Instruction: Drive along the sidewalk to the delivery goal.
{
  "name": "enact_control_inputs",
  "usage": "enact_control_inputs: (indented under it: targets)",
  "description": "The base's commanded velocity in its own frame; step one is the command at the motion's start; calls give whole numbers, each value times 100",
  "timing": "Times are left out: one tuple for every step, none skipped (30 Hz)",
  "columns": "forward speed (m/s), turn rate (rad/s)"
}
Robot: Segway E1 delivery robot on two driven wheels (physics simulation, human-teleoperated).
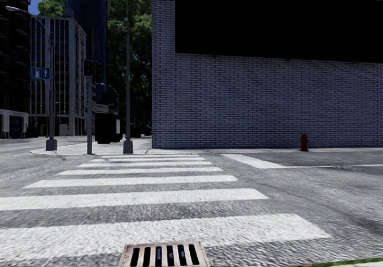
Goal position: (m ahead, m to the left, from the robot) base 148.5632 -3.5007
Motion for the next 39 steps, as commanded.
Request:
enact_control_inputs:
  targets:
    - [200,37]
    - [197,37]
    - [186,37]
    - [175,36]
    - [169,36]
    - [169,36]
    - [165,36]
    - [161,34]
    - [158,28]
    - [158,28]
    - [156,25]
    - [155,24]
    - [155,22]
    - [155,21]
    - [155,21]
    - [154,21]
    - [154,20]
    - [152,19]
    - [151,14]
    - [151,14]
    - [151,9]
    - [151,3]
    - [151,0]
    - [151,0]
    - [151,0]
    - [151,0]
    - [151,0]
    - [151,0]
    - [151,0]
    - [151,0]
    - [151,0]
    - [151,0]
    - [151,0]
    - [151,0]
    - [151,2]
    - [151,6]
    - [151,12]
    - [151,12]
    - [151,16]
